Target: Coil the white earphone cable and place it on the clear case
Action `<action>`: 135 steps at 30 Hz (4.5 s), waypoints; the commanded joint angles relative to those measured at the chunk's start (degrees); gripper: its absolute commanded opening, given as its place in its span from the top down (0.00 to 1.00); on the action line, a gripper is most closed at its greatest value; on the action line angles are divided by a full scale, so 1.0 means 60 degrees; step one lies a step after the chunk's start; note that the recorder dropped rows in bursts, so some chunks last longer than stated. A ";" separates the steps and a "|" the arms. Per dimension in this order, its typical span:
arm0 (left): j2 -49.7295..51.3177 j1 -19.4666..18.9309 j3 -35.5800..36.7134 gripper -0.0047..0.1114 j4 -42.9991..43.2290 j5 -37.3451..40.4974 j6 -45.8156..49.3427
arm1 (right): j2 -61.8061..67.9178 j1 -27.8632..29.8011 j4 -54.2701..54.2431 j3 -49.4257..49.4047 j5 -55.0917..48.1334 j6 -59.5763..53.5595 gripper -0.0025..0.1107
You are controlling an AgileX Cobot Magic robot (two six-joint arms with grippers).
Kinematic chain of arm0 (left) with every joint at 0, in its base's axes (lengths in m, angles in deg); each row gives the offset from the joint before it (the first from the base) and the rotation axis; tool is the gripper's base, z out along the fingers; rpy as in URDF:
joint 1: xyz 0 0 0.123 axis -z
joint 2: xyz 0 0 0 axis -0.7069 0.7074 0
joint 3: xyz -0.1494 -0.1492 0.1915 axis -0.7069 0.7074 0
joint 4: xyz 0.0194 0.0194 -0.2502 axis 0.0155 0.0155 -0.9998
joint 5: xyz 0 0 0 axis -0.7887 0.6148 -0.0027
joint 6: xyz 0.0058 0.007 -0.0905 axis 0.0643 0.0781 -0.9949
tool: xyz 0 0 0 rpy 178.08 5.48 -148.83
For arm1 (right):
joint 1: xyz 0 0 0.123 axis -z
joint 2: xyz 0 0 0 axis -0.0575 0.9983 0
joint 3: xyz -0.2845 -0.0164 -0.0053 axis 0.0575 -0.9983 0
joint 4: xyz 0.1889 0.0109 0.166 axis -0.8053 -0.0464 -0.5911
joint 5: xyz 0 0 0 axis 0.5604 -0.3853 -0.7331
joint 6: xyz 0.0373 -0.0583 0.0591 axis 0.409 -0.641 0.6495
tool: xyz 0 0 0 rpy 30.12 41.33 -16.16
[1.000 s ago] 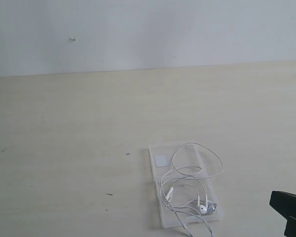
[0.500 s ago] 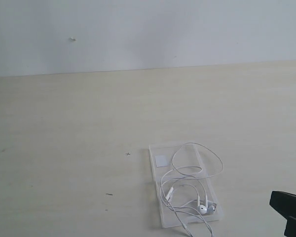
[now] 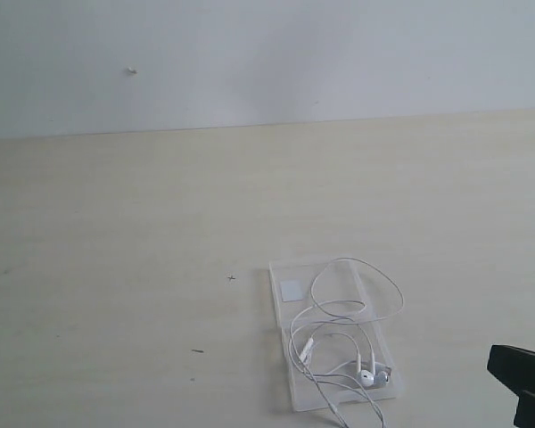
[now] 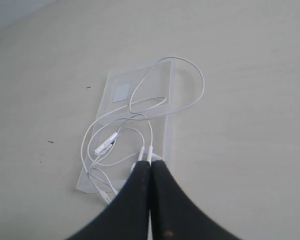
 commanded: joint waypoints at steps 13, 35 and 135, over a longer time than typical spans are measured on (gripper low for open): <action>-0.0047 -0.0026 0.0024 0.96 0.0049 -0.0050 -0.0072 | -0.2679 0.0136 0.1407 -0.0047 -0.1304 -0.2141 0.98; -0.0047 -0.0026 0.0024 0.96 0.0049 -0.0049 -0.0053 | -0.5594 0.1503 0.1136 -0.0047 -0.2600 -0.2371 0.98; -0.0047 -0.0026 0.0024 0.96 0.0049 -0.0049 0.0080 | -0.5594 0.3423 -0.0153 -0.0099 -0.2758 -0.4999 0.98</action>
